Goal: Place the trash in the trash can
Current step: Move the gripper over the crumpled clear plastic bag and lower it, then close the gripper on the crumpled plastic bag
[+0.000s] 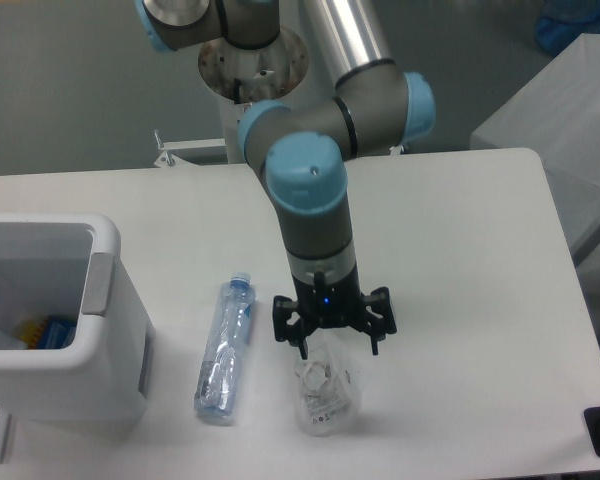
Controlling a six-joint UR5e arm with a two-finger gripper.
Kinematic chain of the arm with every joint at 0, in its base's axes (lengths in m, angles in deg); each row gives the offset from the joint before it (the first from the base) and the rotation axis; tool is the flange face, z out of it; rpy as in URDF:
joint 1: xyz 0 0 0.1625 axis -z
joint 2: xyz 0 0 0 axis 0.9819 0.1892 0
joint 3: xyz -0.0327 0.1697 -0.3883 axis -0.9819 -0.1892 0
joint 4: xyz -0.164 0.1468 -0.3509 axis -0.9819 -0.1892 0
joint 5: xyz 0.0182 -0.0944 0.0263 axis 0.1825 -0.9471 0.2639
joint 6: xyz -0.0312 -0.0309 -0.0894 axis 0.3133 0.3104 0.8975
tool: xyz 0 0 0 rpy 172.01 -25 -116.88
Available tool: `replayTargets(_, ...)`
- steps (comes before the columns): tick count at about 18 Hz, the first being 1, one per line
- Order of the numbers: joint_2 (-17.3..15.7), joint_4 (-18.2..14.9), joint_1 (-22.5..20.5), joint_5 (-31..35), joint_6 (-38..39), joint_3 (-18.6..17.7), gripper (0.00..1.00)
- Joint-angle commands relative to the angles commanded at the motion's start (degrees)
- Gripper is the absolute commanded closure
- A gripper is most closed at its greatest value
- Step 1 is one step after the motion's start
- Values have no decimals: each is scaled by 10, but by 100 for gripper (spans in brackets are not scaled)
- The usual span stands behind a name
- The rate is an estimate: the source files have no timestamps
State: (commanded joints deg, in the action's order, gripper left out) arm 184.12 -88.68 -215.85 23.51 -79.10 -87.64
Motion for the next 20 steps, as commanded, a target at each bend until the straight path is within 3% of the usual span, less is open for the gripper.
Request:
replayTargets(14, 56, 11, 4, 22, 2, -24, 0)
replayTargets(15, 57, 12, 4, 22, 3, -23, 3)
replayTargets(16, 57, 12, 4, 22, 3, -23, 13)
replayTargets(20, 55, 11, 5, 29, 5, -19, 67)
